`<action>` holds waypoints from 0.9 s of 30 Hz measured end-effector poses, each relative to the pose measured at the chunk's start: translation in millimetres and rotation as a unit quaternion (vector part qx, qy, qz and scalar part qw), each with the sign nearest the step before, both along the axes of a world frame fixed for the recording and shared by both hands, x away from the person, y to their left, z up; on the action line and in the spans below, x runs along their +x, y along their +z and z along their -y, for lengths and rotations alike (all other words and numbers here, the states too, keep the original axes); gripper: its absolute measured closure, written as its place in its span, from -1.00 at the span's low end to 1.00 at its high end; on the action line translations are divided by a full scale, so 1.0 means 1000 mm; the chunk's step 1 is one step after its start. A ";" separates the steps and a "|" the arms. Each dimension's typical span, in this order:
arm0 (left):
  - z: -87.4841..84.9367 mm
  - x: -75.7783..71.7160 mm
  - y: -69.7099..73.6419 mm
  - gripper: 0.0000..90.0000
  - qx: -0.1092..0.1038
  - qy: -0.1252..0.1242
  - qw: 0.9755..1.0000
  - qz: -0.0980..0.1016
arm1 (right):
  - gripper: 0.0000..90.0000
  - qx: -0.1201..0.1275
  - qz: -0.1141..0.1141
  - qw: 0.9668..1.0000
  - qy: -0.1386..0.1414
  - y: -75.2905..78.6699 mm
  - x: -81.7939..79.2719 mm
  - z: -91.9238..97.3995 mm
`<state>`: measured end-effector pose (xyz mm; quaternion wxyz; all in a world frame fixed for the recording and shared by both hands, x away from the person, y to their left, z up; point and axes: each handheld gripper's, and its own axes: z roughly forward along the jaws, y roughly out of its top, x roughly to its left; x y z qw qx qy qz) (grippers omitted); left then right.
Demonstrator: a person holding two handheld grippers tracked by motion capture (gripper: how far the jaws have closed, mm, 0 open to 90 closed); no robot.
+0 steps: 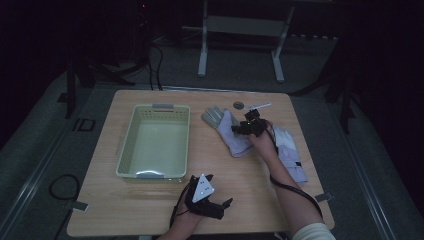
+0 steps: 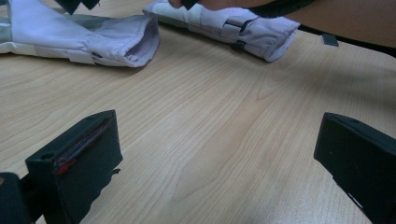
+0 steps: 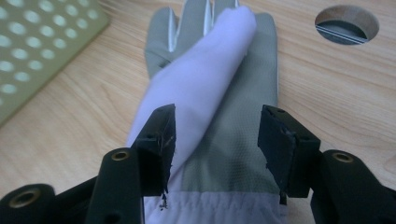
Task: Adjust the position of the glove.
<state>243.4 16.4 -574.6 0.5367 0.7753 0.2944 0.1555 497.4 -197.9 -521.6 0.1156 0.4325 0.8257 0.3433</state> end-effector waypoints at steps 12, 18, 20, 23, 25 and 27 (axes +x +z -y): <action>0.000 0.000 0.000 -0.98 0.000 0.000 1.000 -0.001 | 0.12 -0.038 -0.005 0.999 0.009 -0.020 0.005 -0.007; 0.000 0.001 0.000 -0.98 0.000 0.000 1.000 -0.003 | 0.42 -0.054 0.000 0.999 0.001 -0.021 0.004 -0.009; 0.000 0.001 0.000 -0.98 0.000 0.001 1.000 -0.003 | 0.54 -0.050 -0.005 0.999 -0.004 -0.021 0.004 -0.010; 0.000 0.001 0.000 -0.98 0.000 0.001 1.000 -0.004 | 0.78 -0.054 -0.001 0.998 -0.012 -0.021 0.002 -0.011; 0.000 0.001 0.000 -0.98 0.000 0.001 1.000 -0.004 | 0.90 -0.046 -0.003 0.999 -0.016 -0.020 0.000 -0.012; 0.000 0.001 0.000 -0.98 0.000 0.001 1.000 -0.004 | 0.95 -0.035 -0.005 0.999 -0.020 -0.017 -0.002 -0.012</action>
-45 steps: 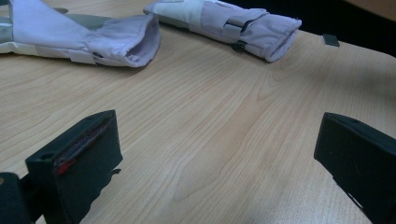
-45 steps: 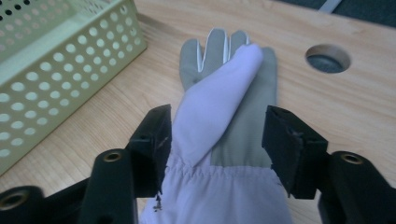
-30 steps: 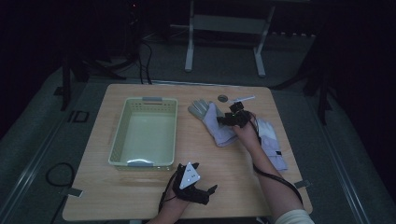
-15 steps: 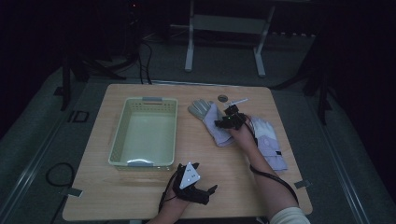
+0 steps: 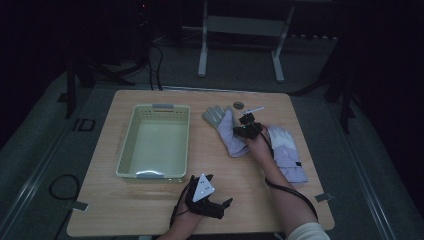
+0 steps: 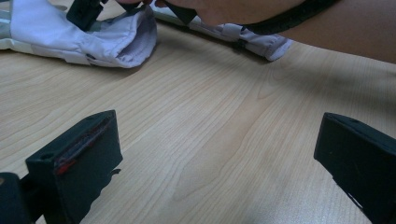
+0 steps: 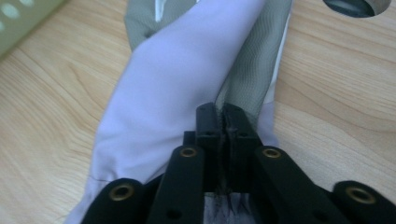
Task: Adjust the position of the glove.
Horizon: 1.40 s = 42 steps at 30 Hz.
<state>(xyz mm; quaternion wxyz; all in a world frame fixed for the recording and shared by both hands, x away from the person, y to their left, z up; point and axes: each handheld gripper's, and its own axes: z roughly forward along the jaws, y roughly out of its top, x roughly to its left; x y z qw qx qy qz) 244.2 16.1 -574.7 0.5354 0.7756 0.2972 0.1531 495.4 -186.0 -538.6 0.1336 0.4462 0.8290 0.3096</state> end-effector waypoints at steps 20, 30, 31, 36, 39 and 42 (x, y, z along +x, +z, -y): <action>0.000 0.000 0.000 -0.98 0.001 0.003 1.000 0.002 | 0.96 0.116 0.055 0.992 -0.015 0.060 -0.064 0.010; 0.000 -0.001 0.000 -0.98 0.004 0.005 1.000 0.004 | 0.96 0.136 0.060 0.986 -0.080 0.063 -0.107 0.021; 0.000 -0.001 0.000 -0.98 0.004 0.005 1.000 0.004 | 0.96 0.136 0.060 0.986 -0.080 0.063 -0.107 0.021; 0.000 -0.001 0.000 -0.98 0.005 0.005 1.000 0.005 | 0.96 0.144 0.053 0.982 -0.112 0.048 -0.127 0.023; 0.001 -0.001 0.000 -0.98 0.005 0.005 1.000 0.006 | 0.96 0.152 0.049 0.979 -0.126 0.042 -0.134 0.023; 0.001 -0.001 0.000 -0.98 0.004 0.005 1.000 0.006 | 0.96 0.168 0.055 0.974 -0.145 0.037 -0.141 0.023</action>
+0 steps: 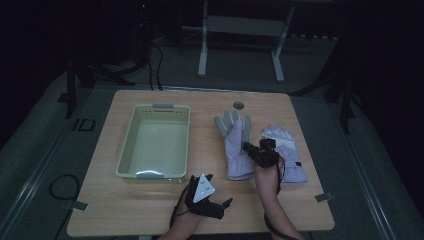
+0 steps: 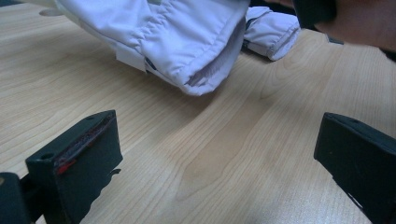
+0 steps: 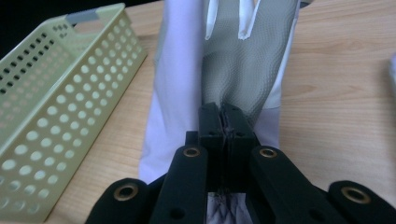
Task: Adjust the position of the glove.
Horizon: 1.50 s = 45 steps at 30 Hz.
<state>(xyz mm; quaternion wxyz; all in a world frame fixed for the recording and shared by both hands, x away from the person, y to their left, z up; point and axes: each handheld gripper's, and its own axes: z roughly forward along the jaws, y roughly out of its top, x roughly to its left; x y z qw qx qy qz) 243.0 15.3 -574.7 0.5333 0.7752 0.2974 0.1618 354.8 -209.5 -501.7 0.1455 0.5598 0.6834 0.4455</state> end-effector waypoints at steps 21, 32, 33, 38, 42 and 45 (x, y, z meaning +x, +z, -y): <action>0.000 0.001 0.000 -0.98 0.003 -0.001 1.000 -0.002 | 0.33 -0.045 -0.003 0.999 -0.005 -0.023 -0.005 0.007; 0.000 0.001 0.000 -0.98 0.003 -0.001 1.000 -0.002 | 0.21 -0.076 -0.004 0.997 0.021 0.006 0.018 0.031; 0.000 0.001 0.000 -0.98 0.002 -0.001 1.000 -0.002 | 0.22 -0.081 -0.001 0.996 0.022 0.011 0.021 0.035; 0.000 0.001 0.000 -0.98 0.002 -0.001 1.000 -0.002 | 0.17 -0.106 0.020 0.994 0.035 0.025 0.027 0.056; 0.000 0.001 0.000 -0.98 0.001 0.000 1.000 -0.004 | 0.13 -0.130 0.034 0.990 0.051 0.033 0.030 0.081; 0.000 0.001 0.000 -0.98 0.001 0.000 1.000 -0.004 | 0.10 -0.148 0.033 0.987 0.053 0.033 0.030 0.099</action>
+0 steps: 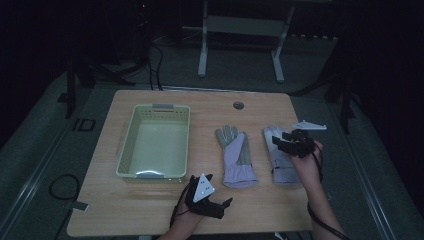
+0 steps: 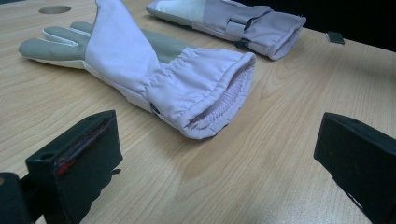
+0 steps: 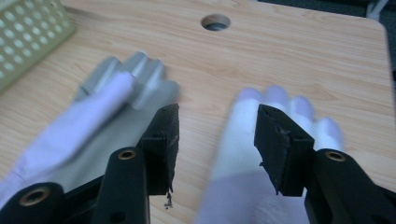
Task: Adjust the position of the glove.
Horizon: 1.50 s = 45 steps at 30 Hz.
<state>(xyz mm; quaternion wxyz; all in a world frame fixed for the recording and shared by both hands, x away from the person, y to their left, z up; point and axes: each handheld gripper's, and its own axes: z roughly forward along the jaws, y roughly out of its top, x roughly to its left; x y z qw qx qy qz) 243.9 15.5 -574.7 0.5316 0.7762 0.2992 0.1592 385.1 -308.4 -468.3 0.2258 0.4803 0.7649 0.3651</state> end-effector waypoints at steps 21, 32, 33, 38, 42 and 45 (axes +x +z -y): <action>0.000 0.000 0.000 -0.98 0.001 0.001 1.000 0.000 | 0.06 -0.013 -0.061 0.998 -0.002 -0.060 0.001 0.051; 0.000 0.000 0.000 -0.98 0.004 0.000 1.000 0.001 | 0.51 -0.022 -0.080 0.997 0.004 -0.070 0.001 0.048; 0.000 0.000 0.000 -0.98 0.004 0.001 1.000 0.001 | 0.56 -0.023 -0.081 0.996 0.003 -0.070 0.001 0.047; 0.000 0.000 0.000 -0.98 0.005 0.001 1.000 0.001 | 0.76 -0.017 -0.076 0.997 -0.012 -0.063 -0.003 0.045; 0.001 0.000 0.000 -0.98 0.006 0.001 1.000 0.002 | 0.78 -0.002 -0.069 0.997 -0.023 -0.048 -0.006 0.047; 0.001 0.000 0.000 -0.98 0.006 0.001 1.000 0.003 | 0.78 -0.002 -0.058 0.998 -0.020 -0.029 -0.009 0.045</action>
